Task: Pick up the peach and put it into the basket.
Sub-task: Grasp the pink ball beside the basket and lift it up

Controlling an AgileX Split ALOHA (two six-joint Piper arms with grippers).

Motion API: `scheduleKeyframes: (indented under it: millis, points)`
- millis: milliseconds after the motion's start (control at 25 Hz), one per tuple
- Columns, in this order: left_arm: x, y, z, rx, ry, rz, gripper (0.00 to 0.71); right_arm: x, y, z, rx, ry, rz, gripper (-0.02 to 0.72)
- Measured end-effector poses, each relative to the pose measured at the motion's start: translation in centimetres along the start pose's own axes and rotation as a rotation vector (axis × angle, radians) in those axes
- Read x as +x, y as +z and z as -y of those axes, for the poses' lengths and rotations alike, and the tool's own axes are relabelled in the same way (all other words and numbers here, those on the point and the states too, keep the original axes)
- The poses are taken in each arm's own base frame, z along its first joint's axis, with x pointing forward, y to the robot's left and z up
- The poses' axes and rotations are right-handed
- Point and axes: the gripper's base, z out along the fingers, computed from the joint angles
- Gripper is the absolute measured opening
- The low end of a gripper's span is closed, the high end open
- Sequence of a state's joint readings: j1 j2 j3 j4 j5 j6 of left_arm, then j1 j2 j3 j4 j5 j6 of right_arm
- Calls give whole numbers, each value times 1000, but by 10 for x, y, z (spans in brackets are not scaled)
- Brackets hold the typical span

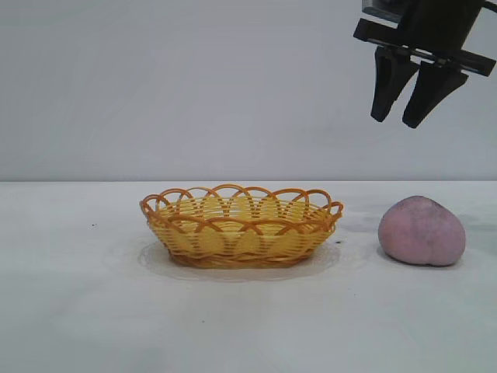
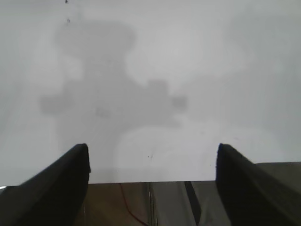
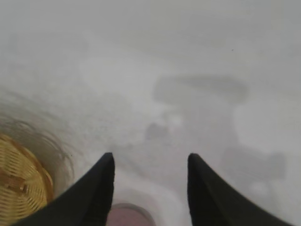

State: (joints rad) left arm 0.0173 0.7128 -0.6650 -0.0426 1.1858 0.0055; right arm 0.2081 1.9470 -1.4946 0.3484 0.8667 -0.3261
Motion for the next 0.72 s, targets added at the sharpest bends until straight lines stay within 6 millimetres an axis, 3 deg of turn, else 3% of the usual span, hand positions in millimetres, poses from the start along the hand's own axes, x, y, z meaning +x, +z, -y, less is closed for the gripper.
scheduleKeyframes:
  millis: [360,520,720]
  points:
    - [81,-52,0,-14,21,415,531,1,0,0,-3,0,-10,305]
    - [107,-47,-5,-63,27,499,531,1,0,0,-3,-4,-10,305]
    - [116,-37,-7,-81,28,520,531,2,0,0,-5,-18,-25,305]
